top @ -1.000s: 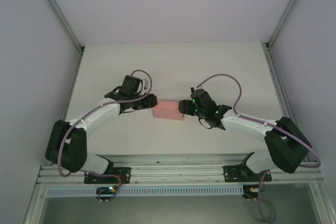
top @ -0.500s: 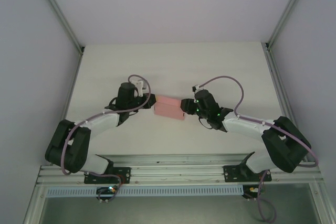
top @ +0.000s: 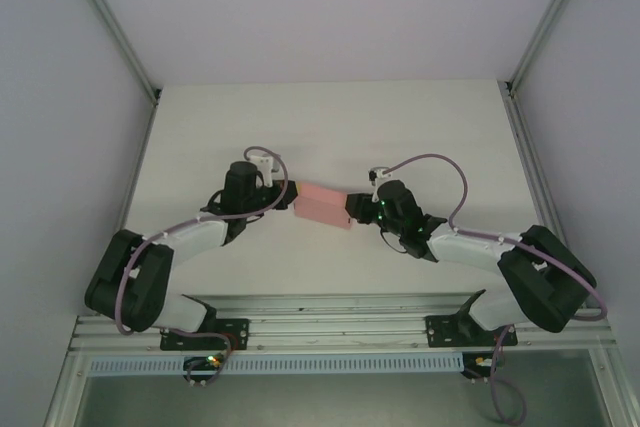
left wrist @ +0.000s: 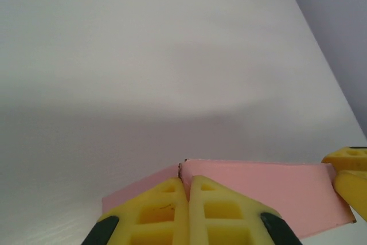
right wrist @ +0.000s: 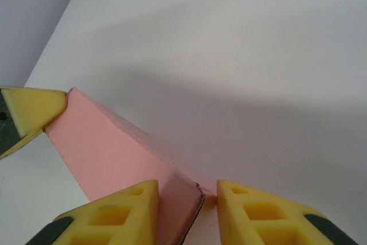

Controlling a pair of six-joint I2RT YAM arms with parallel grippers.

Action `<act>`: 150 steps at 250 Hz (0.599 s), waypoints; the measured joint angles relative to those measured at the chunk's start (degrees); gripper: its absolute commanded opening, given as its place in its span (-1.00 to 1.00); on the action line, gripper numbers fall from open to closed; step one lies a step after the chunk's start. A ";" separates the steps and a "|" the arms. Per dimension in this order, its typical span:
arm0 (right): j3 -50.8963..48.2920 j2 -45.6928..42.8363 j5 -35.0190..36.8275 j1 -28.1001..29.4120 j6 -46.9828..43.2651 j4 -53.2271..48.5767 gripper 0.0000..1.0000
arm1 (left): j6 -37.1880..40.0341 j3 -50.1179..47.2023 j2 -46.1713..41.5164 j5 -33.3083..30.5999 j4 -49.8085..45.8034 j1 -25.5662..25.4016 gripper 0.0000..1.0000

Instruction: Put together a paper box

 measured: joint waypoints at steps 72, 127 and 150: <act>8.90 -1.31 -1.60 0.46 -5.25 -17.75 0.46 | 5.11 6.64 -5.97 -4.81 -20.33 -3.10 0.93; 21.62 -0.81 -8.61 -0.55 -17.73 -28.94 0.99 | 6.54 19.15 -8.52 -10.03 -30.25 -0.55 1.00; 30.27 2.97 -14.16 -0.63 -31.04 -37.90 0.99 | 6.45 22.43 -10.08 -15.82 -34.93 2.40 1.00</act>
